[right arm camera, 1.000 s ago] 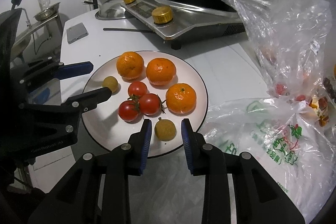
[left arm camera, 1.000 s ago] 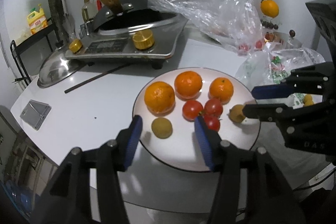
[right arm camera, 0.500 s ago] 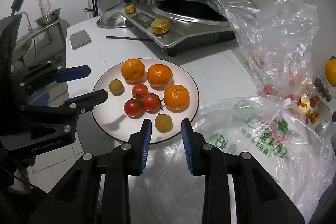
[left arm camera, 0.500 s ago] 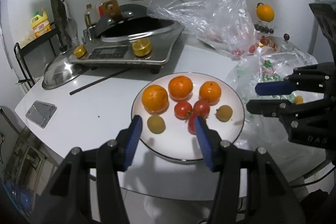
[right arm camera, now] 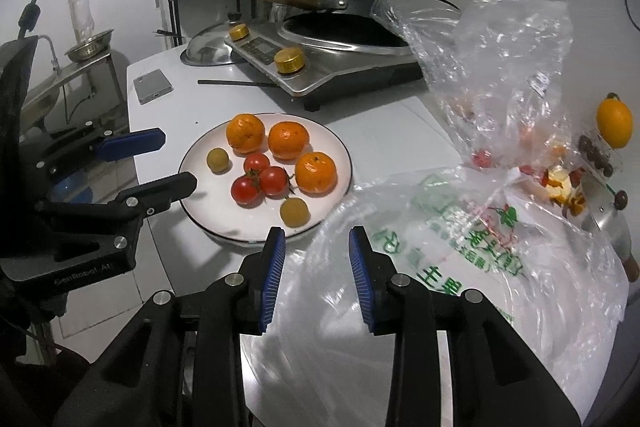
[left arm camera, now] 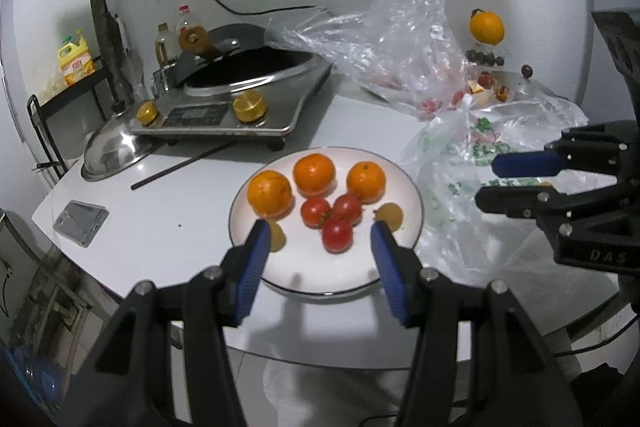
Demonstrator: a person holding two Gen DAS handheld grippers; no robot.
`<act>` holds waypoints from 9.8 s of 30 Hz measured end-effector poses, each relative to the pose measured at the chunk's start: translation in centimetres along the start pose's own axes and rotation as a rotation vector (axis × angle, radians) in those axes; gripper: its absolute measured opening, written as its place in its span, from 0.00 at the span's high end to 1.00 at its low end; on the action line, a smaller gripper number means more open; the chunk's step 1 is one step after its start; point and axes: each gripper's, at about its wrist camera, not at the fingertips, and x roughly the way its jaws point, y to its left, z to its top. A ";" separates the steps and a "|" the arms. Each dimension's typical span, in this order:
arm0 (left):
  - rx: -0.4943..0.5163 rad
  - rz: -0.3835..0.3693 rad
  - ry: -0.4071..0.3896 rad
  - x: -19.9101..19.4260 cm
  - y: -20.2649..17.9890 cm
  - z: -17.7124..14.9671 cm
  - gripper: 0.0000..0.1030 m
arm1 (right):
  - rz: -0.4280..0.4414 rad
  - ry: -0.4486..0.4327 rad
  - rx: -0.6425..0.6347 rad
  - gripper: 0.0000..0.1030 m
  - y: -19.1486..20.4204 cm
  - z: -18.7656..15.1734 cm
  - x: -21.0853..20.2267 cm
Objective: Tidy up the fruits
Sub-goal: 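Move both open grippers back over the yellow fruits on the bag, then grasp a yellow fruit with the right gripper while the left gripper grasps another, then carry both held yellow fruits over to the white plate, then lower the fruits onto the plate and open the right gripper while the left gripper opens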
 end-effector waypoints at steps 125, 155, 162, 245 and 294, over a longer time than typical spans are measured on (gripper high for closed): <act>0.291 -0.351 0.238 9.9 -25.0 2.2 0.74 | 0.062 0.004 0.265 0.74 -18.9 -11.3 -2.4; 0.232 -0.336 0.093 4.2 -20.1 3.3 0.74 | 0.012 -0.037 0.204 0.74 -15.2 -9.0 -5.4; 0.196 -0.328 0.073 3.2 -17.7 3.1 0.74 | 0.011 -0.040 0.176 0.74 -13.3 -7.8 -5.4; 0.015 -0.179 0.111 6.0 4.0 -2.1 0.74 | 0.189 0.123 -0.047 0.74 4.8 2.3 8.2; 0.029 -0.201 0.132 5.6 3.8 -1.8 0.70 | 0.189 0.173 -0.003 0.72 4.5 2.4 9.1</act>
